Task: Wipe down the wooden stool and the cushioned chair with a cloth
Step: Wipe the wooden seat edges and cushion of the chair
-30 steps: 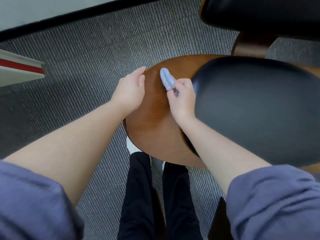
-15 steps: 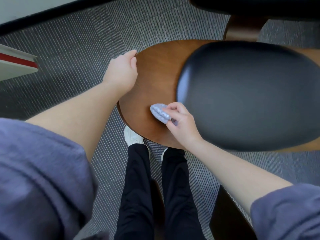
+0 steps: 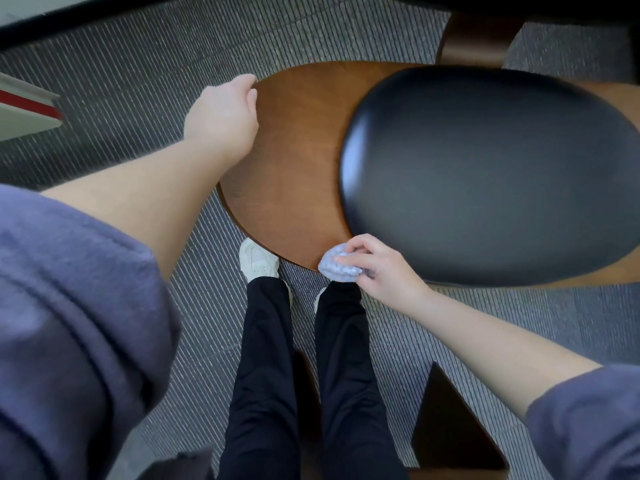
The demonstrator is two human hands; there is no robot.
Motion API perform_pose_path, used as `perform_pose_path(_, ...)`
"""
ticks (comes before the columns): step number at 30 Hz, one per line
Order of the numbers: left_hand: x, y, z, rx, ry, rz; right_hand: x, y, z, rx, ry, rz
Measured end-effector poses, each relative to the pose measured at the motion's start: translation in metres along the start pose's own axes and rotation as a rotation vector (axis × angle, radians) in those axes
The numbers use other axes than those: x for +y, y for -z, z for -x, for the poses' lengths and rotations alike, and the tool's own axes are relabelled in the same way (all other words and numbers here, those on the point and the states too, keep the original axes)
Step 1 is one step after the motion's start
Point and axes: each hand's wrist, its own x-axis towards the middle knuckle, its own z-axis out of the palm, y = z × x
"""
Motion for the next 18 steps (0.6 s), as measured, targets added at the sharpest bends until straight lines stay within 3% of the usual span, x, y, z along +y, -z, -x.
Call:
perform_pose_path(9, 0.002, 0.002, 0.002, -0.018, 0.011, 0.01, 0.025, 0.011, 0.029, -0.156, 0.034, 0.161)
perform_pose_path(18, 0.004, 0.006, 0.003, -0.022, 0.01, 0.035, 0.008, 0.007, 0.003, -0.044, 0.046, 0.09)
